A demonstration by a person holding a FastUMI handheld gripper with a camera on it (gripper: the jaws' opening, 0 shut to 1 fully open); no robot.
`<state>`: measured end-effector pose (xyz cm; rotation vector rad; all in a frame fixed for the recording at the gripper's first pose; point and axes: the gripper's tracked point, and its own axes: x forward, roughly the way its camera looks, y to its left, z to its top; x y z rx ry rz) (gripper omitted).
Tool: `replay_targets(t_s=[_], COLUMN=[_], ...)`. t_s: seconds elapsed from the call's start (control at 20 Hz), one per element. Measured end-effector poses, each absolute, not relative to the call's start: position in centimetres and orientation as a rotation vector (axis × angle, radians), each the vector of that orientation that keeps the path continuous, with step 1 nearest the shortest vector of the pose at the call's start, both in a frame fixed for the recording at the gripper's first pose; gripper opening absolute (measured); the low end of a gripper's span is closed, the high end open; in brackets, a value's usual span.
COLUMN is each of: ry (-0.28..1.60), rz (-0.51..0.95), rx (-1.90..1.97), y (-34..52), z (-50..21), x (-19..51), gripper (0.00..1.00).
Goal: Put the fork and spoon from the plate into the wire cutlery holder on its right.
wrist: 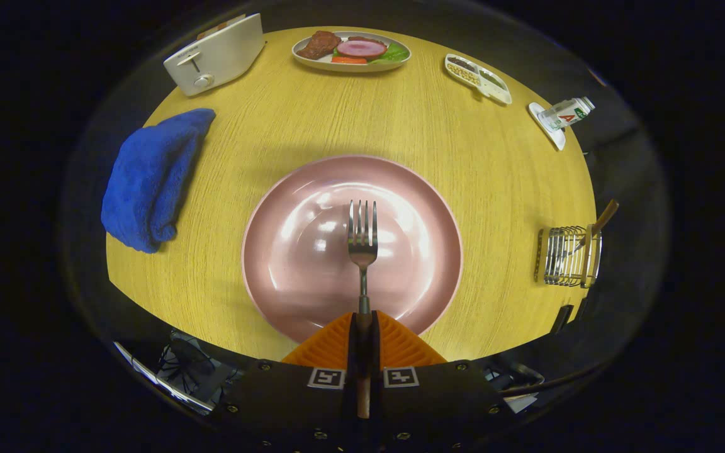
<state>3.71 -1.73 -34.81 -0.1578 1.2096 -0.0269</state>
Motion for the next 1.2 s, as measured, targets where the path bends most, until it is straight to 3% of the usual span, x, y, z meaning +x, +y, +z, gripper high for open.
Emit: replay_targets(t_s=[0.65,1.2], ry=[1.161,1.19], rz=[-0.301,-0.55], rx=[-0.11,0.092], y=[-11.6,-23.5], z=[-27.5,-26.5], x=[3.7,1.6], gripper=[0.08,0.08])
